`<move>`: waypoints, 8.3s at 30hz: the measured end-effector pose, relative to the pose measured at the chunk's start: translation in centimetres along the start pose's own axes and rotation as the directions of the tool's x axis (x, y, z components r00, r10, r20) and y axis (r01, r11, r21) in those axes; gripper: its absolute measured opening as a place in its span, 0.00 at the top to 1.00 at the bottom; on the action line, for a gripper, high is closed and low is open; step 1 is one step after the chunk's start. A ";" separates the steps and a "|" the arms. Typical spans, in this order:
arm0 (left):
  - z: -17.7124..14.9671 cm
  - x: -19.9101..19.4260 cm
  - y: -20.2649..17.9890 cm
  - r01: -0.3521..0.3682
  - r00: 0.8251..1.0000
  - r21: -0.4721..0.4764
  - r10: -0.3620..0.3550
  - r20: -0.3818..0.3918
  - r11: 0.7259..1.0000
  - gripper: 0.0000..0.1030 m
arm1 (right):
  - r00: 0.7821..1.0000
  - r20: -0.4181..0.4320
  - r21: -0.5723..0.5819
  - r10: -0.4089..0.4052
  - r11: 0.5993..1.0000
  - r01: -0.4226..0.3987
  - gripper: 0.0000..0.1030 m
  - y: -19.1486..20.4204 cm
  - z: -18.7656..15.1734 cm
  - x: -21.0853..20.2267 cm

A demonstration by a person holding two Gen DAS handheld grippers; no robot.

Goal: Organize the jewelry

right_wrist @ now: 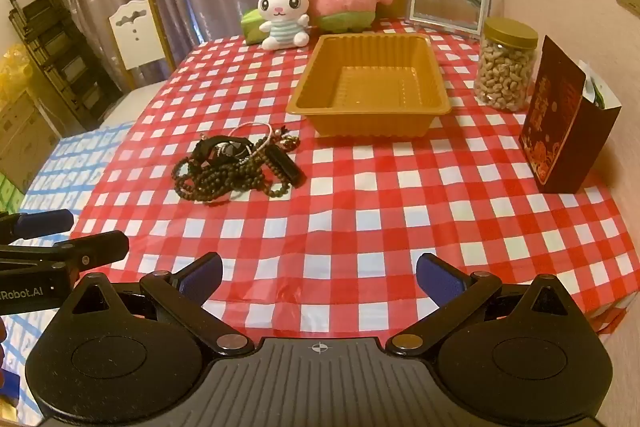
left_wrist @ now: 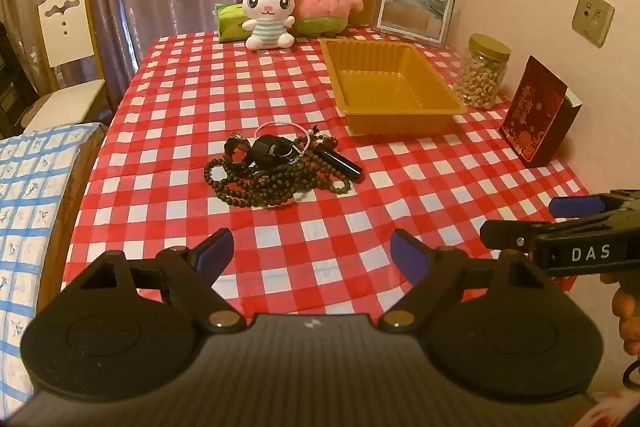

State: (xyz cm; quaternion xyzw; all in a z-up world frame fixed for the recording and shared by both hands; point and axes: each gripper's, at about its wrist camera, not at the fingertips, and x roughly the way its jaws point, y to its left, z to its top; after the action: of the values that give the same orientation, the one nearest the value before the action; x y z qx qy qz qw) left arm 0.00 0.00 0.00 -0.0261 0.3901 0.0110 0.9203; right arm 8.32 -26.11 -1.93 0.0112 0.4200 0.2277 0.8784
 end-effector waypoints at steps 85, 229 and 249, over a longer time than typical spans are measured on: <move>1.2 0.3 -0.3 0.011 1.000 -0.008 -0.011 0.010 1.000 0.18 | 1.000 0.006 0.000 -0.012 1.000 0.012 0.00 1.2 0.3 0.4; 6.3 20.8 5.4 -0.007 1.000 0.346 -0.001 0.023 0.938 0.89 | 0.934 0.296 0.016 -0.203 0.978 0.207 0.96 -11.2 6.6 10.5; 10.4 16.7 -3.0 0.199 0.945 0.377 -0.278 0.170 0.905 0.89 | 0.929 0.301 0.004 -0.217 0.974 0.226 0.96 -11.8 5.6 9.8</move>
State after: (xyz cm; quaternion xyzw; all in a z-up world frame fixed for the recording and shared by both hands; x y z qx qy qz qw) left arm 19.14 -2.37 -4.66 0.0938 0.2755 -0.1700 0.9415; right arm 22.42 -31.75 -7.95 -0.0154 0.2773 0.1291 0.9520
